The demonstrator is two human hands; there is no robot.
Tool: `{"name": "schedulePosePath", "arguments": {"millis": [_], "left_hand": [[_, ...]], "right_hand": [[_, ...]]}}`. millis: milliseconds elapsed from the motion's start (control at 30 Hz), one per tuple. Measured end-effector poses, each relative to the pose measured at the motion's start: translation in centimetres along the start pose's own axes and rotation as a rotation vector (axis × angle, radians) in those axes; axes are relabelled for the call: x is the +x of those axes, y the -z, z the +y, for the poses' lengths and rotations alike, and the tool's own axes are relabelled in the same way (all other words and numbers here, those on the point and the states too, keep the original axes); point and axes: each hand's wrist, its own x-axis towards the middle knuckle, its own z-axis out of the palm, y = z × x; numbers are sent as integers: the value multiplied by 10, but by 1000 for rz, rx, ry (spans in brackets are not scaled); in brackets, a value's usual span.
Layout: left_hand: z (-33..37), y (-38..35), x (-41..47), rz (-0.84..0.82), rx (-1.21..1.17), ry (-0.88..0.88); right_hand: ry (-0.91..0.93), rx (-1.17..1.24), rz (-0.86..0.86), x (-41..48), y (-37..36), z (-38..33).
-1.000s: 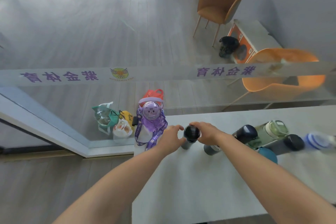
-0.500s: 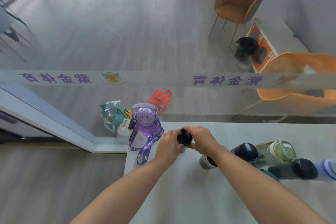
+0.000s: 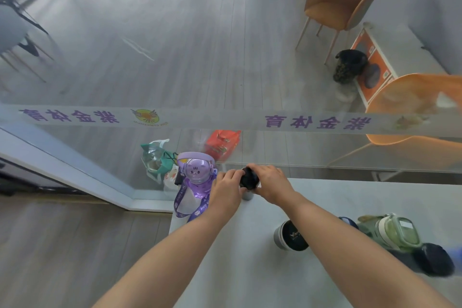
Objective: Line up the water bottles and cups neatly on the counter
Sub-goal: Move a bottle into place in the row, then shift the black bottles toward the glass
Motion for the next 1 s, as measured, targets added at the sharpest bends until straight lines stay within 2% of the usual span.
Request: {"name": "schedulePosePath", "arguments": {"millis": [467, 567, 700, 767, 1000], "left_hand": [[-5, 10, 13, 4, 12, -25], [-5, 14, 8, 54, -31, -72], [-1, 20, -5, 145, -147, -240], [8, 22, -15, 99, -184, -287], [37, 4, -63, -114, -91, -456]], "right_hand": [[-71, -17, -21, 15, 3, -7], [-83, -28, -54, 7, 7, -5], [-136, -37, -38, -19, 22, 3], [-182, -44, -33, -40, 28, 8], [-386, -6, -84, -127, 31, 1]]}}
